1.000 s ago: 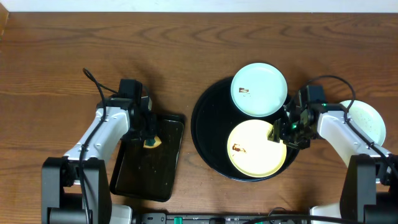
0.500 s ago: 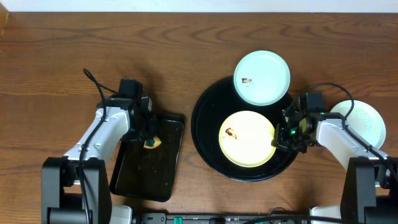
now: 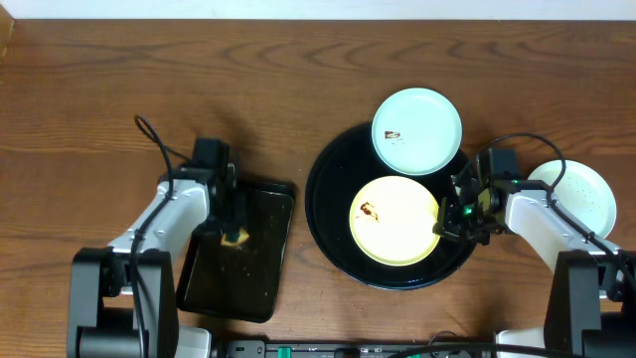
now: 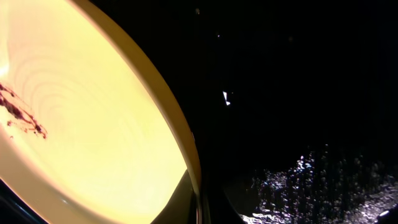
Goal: Clean dirty plates on tray and stack at the side
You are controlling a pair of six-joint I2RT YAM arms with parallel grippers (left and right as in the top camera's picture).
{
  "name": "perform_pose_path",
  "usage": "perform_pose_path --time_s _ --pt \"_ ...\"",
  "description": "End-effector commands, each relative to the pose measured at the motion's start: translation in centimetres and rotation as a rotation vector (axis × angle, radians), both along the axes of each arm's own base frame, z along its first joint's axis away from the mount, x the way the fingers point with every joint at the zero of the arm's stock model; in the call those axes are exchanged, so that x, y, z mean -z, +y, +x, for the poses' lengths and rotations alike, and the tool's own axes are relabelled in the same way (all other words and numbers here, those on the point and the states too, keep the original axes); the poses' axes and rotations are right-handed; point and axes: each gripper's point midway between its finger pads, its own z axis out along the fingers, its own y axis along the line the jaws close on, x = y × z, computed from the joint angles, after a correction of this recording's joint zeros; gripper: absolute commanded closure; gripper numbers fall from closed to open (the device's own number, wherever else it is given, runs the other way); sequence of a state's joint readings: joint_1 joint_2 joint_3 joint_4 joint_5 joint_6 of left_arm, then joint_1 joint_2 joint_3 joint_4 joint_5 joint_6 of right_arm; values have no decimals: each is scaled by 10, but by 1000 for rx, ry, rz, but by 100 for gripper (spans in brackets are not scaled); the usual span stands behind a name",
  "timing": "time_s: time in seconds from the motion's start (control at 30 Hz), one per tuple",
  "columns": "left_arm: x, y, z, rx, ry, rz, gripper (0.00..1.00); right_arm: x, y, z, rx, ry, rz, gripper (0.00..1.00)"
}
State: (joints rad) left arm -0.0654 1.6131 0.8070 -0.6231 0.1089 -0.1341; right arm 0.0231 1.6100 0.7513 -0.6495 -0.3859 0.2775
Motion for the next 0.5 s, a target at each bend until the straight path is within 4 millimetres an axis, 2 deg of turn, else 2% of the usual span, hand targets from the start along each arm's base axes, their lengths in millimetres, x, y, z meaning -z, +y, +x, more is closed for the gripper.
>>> perform_pose_path --time_s 0.0,0.1,0.23,0.33,0.47 --pt "24 -2 -27 -16 93 -22 92 13 -4 -15 -1 55 -20 99" --pt "35 -10 -36 -17 137 -70 93 12 -3 -15 -9 55 -13 99" --pt "32 -23 -36 -18 149 -145 93 12 -3 -16 -9 56 -12 99" --pt "20 -34 -27 -14 105 -211 93 12 -3 -17 -9 61 -12 99" --pt "-18 -36 -17 -9 4 -225 92 12 -3 -17 -9 64 -12 99"
